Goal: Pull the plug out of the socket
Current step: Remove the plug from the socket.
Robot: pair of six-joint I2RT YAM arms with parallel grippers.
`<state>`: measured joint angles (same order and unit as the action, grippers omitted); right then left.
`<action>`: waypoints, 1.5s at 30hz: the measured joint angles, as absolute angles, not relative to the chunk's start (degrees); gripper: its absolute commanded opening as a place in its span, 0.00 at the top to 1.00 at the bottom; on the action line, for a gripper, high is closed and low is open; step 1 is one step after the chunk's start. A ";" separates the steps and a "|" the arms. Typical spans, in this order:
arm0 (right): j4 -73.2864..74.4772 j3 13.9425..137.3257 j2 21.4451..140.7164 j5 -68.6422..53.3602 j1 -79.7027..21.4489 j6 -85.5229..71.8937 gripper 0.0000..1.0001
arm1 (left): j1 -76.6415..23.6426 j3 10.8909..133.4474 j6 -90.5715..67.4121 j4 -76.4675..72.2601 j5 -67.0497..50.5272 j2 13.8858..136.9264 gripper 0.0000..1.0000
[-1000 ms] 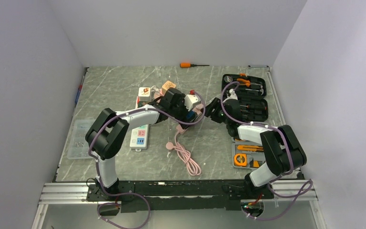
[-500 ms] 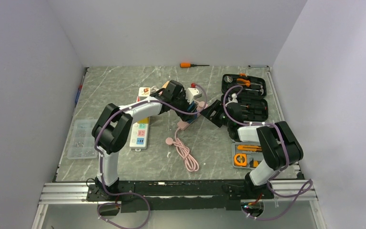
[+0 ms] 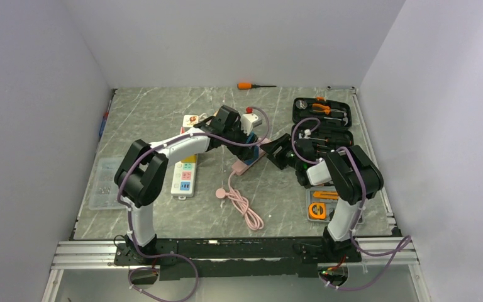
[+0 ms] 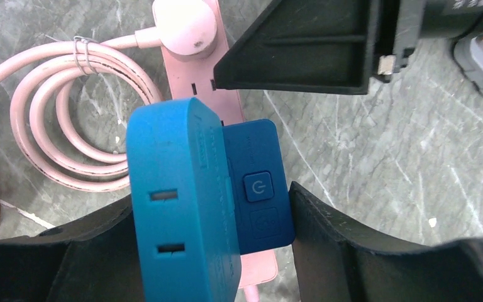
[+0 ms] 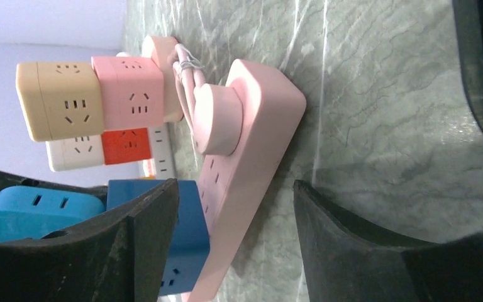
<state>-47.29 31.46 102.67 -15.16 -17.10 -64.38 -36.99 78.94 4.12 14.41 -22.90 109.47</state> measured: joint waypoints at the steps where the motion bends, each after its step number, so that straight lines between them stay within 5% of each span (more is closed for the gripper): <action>1: -48.62 31.55 103.79 -15.11 -17.39 -65.41 0.32 | -36.99 78.94 3.25 14.59 -22.85 109.10 0.68; 9: -55.86 32.71 109.19 -15.51 -19.79 -72.25 0.41 | -37.12 78.87 0.71 14.63 -22.09 108.29 0.70; 17: -56.01 32.99 109.56 -13.67 -20.51 -74.78 0.86 | -37.10 78.81 -0.34 14.50 -20.60 107.59 0.72; 21: -56.75 32.95 109.62 -13.39 -20.45 -75.42 1.00 | -36.95 78.19 -0.71 14.15 -20.03 107.02 0.73; 45: -61.67 31.46 109.71 -9.93 -22.85 -77.17 1.00 | -33.98 78.00 -5.41 17.63 -21.87 103.53 0.80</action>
